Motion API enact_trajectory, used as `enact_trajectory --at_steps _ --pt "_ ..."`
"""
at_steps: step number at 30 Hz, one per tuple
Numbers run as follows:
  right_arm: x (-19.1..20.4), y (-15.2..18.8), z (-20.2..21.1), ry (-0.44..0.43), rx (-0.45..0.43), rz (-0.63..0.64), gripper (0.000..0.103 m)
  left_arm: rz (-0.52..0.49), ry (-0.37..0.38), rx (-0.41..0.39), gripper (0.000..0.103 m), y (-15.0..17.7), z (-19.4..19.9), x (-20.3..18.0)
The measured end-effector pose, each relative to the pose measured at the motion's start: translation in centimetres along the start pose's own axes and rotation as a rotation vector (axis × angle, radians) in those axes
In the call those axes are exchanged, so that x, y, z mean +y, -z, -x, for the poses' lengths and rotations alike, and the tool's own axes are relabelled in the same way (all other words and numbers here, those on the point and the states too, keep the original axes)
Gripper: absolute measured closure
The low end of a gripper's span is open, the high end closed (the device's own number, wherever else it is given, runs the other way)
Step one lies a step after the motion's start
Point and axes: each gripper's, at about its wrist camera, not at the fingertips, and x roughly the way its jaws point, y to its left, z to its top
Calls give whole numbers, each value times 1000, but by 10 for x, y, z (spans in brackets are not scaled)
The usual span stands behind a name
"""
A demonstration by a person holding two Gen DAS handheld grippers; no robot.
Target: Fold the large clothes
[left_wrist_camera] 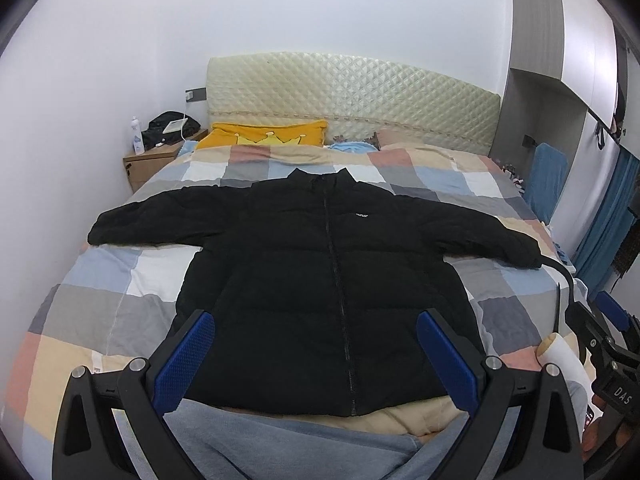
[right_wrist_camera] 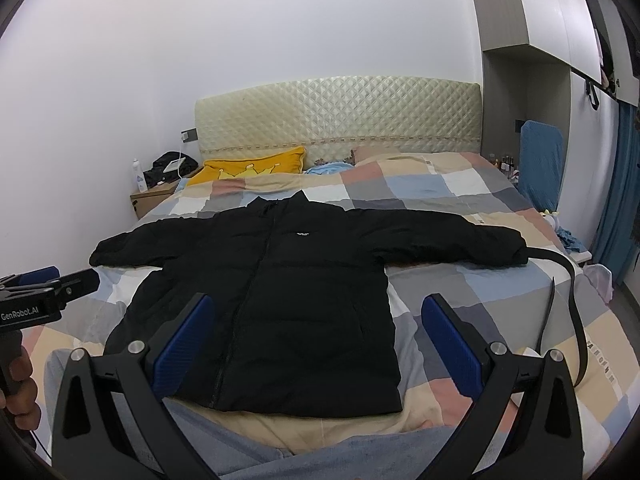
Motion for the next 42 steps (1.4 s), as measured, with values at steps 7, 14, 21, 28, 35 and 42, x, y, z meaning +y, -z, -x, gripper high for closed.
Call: enact_trajectory --at_steps 7,14,21,28,35,42 --pt "-1 2 -2 -4 1 6 0 0 -2 -1 1 -2 -1 0" --pt "4 2 -5 -6 4 12 0 2 -3 0 1 -2 -2 0" --pt "6 -1 -10 -7 13 22 0 5 -1 7 1 -3 -4 2" --pt "3 -2 -12 9 4 2 0 13 -5 9 1 -2 -6 4" --pt "-2 -6 -24 15 1 22 0 16 11 25 1 -4 -26 3" --pt "-25 -16 -46 28 -18 -16 0 41 38 -8 1 -25 -34 4"
